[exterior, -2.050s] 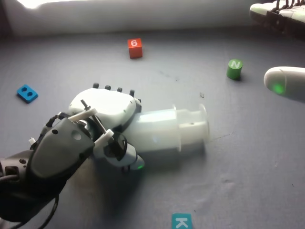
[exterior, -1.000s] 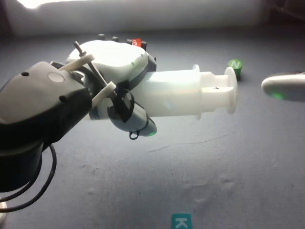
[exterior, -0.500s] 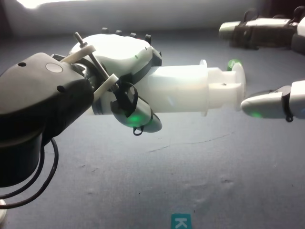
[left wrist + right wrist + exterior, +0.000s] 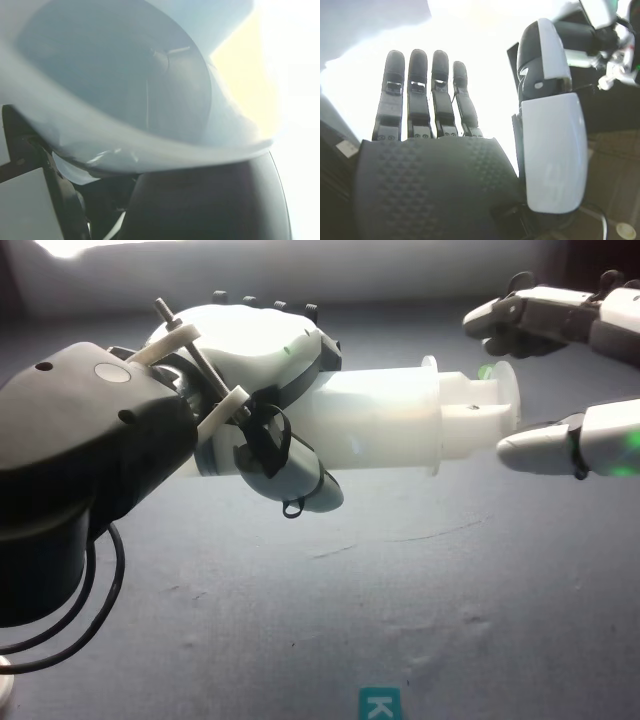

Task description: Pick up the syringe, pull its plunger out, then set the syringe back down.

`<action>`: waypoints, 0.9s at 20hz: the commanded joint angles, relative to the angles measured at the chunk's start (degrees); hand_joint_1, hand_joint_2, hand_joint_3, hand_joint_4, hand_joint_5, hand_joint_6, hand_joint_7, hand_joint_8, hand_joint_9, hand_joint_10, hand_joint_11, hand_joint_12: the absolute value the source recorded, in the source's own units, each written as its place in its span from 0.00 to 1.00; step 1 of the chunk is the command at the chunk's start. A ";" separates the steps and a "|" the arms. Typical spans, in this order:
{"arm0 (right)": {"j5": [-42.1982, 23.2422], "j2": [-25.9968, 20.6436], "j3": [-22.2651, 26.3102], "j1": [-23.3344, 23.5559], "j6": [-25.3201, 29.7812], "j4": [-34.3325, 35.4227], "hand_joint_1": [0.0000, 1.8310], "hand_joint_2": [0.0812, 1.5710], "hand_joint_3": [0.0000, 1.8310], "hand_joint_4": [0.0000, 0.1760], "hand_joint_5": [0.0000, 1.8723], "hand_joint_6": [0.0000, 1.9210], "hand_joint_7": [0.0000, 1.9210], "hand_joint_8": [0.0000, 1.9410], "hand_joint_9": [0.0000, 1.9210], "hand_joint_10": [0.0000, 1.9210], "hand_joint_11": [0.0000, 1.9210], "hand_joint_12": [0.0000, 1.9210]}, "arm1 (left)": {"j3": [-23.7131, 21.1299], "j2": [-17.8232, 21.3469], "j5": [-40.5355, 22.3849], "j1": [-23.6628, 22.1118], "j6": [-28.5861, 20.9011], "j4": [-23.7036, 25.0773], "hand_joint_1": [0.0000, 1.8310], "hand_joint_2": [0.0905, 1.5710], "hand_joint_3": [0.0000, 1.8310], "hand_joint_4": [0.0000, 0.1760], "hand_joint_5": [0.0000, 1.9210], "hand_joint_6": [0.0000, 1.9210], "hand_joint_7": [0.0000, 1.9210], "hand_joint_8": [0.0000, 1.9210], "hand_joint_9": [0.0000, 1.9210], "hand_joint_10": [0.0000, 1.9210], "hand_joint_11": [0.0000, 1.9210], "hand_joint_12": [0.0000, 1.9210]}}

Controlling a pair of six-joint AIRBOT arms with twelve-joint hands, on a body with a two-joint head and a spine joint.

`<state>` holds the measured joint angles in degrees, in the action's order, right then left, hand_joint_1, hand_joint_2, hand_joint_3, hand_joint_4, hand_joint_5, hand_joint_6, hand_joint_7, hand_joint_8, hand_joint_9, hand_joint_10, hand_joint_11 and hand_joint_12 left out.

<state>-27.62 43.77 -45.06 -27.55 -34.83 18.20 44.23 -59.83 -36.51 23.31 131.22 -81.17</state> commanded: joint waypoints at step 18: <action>-10.55 5.59 -4.98 -2.35 -0.10 -0.17 0.45 0.69 0.01 0.00 0.09 0.32 0.15 0.28 0.08 0.42 0.00 0.51 | 0.38 0.23 -2.15 -1.79 0.57 3.06 0.74 0.73 0.00 0.00 0.44 0.68 0.46 0.56 0.39 0.71 0.24 0.71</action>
<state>-31.31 49.65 -49.93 -30.22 -35.16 18.46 44.40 -59.83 -36.88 22.48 131.94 -81.91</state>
